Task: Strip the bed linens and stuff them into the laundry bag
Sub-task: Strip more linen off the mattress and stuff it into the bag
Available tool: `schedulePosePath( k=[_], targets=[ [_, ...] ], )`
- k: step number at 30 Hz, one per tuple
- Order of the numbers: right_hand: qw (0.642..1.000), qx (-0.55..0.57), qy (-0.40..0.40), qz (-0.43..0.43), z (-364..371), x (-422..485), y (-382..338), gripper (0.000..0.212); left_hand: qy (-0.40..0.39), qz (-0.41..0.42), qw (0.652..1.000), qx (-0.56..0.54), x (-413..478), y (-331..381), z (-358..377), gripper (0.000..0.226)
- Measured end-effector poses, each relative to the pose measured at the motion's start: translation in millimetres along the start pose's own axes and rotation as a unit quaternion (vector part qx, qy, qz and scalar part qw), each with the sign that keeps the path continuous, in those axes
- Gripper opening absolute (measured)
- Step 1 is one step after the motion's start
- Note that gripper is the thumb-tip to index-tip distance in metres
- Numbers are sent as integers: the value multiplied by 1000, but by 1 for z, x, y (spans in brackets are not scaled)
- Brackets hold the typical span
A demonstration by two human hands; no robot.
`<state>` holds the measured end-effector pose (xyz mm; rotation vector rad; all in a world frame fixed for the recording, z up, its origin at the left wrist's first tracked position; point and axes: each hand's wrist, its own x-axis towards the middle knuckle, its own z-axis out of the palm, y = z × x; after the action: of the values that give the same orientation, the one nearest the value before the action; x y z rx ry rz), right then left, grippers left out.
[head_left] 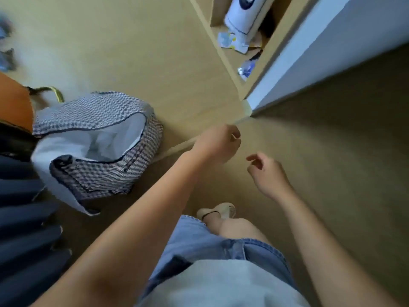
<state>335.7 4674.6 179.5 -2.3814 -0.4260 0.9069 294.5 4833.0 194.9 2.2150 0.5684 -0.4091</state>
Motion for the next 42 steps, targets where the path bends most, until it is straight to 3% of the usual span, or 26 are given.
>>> schedulePosePath(
  k=[3, 7, 12, 17, 18, 20, 24, 27, 29, 31, 33, 36, 42],
  targets=[
    [997, 0, 53, 48, -72, -40, 72, 16, -97, 50, 993, 34, 14, 77, 62, 32],
    [967, 66, 204, 141, -137, -94, 159, 13, -204, 134, 959, 146, 28, 165, 137, 38],
    [910, 173, 311, 211, -161, -162, 245, 7, -285, 250, 875, 300, 24, 272, 215, 40],
    [824, 267, 381, 324, -172, -198, 330, 10, -375, 315, 792, 366, 31, 370, 311, 25],
    [814, 276, 381, 340, -175, -199, 339, 16, -388, 319, 780, 373, 32, 383, 326, 20],
    [792, 301, 377, 374, -188, -202, 366, 20, -417, 327, 753, 390, 33, 416, 368, 30],
    [769, 328, 379, 397, -246, -206, 441, 16, -470, 353, 691, 420, 46, 509, 460, 29],
    [767, 321, 366, 418, -301, -220, 494, 16, -456, 368, 680, 440, 65, 589, 512, 40],
    [761, 323, 366, 427, -332, -229, 525, 15, -451, 388, 661, 458, 77, 636, 549, 35],
    [741, 338, 372, 445, -359, -235, 556, 15, -453, 400, 637, 478, 80, 678, 587, 25],
    [714, 366, 380, 460, -377, -241, 587, 15, -471, 405, 623, 476, 76, 712, 622, 30],
    [711, 374, 372, 464, -404, -252, 637, 15, -482, 392, 635, 459, 79, 751, 670, 44],
    [732, 360, 372, 442, -500, -290, 774, 14, -452, 366, 644, 497, 96, 840, 762, 43]
  ],
)
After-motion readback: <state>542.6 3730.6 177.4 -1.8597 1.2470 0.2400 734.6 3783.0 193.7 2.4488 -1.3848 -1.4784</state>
